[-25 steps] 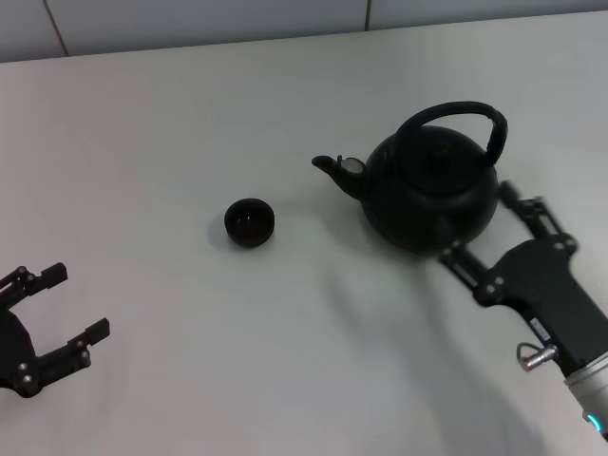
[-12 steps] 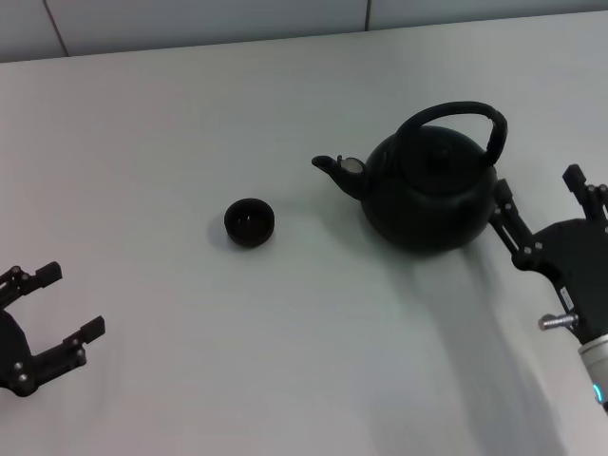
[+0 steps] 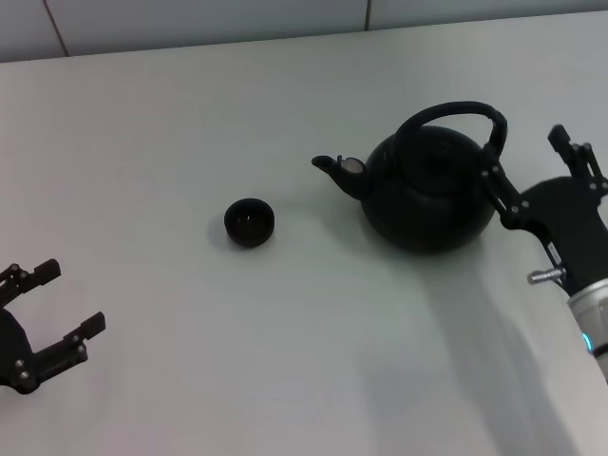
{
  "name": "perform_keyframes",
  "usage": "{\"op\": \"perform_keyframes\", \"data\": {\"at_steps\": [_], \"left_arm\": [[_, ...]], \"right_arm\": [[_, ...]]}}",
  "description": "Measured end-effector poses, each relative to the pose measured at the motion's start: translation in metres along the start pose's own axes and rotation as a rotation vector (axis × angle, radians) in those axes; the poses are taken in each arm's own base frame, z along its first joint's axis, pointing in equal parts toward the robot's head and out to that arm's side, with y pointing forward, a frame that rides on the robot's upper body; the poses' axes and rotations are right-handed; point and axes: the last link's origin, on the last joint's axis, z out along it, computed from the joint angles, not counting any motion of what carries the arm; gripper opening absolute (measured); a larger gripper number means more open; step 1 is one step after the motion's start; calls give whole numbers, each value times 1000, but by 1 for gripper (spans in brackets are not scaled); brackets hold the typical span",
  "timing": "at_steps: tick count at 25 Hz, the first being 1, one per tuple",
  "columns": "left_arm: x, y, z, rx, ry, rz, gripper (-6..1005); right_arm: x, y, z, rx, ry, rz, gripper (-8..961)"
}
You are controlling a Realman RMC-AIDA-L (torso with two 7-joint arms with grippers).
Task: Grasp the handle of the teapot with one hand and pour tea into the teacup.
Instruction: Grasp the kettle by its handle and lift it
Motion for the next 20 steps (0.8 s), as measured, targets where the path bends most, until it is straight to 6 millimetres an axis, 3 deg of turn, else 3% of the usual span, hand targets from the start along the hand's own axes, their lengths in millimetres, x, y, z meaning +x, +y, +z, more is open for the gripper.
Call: {"op": "perform_keyframes", "data": {"at_steps": [8,18,20], "left_arm": [[-1,1,-1,23,8,-9,800],[-1,2,-1,50,21,-21,800],[-1,2,-2,51,21,-22,800]], "right_arm": [[3,-4,21,-40,31,3,812],[7,-6,24,-44,64,-6,811],[7,-6,24,-46,65,-6,764]]}}
